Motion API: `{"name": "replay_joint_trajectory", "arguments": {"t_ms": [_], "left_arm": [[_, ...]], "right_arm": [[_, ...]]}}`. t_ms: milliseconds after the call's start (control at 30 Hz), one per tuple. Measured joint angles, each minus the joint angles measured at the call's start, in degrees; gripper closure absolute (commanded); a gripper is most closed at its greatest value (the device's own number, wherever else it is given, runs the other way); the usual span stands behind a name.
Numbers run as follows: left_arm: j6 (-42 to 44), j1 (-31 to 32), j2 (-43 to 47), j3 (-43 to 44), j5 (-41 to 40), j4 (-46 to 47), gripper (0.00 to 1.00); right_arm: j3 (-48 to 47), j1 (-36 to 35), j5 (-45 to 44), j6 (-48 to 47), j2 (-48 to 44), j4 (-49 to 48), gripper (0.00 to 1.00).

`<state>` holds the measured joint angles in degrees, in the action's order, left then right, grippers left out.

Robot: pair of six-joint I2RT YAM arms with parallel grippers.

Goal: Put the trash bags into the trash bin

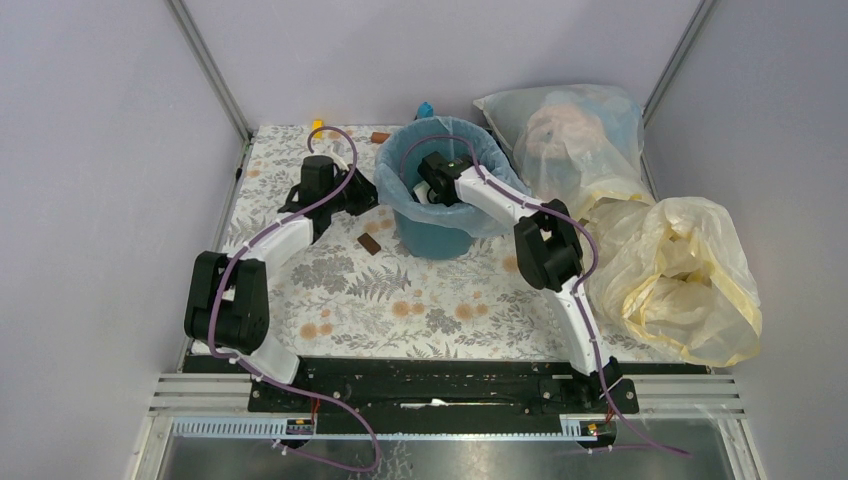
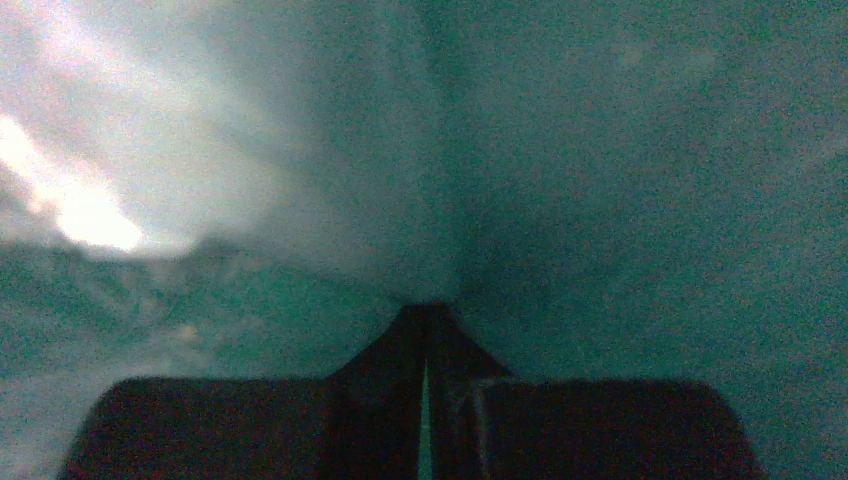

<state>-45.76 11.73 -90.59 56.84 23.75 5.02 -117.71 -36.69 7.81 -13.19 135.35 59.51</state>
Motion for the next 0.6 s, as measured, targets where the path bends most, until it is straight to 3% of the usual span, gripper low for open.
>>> {"name": "replay_joint_trajectory", "arguments": {"t_ms": [400,600], "left_arm": [[0.24,-0.42,-2.21,2.10,0.20,-2.47,0.90],[0.26,-0.42,-2.21,2.10,0.20,-2.49,0.89]], "right_arm": [[3.82,0.00,-0.02,1.20,-8.04,-7.17,0.87],[3.43,0.00,-1.42,2.67,-8.55,-7.74,0.79]]}}
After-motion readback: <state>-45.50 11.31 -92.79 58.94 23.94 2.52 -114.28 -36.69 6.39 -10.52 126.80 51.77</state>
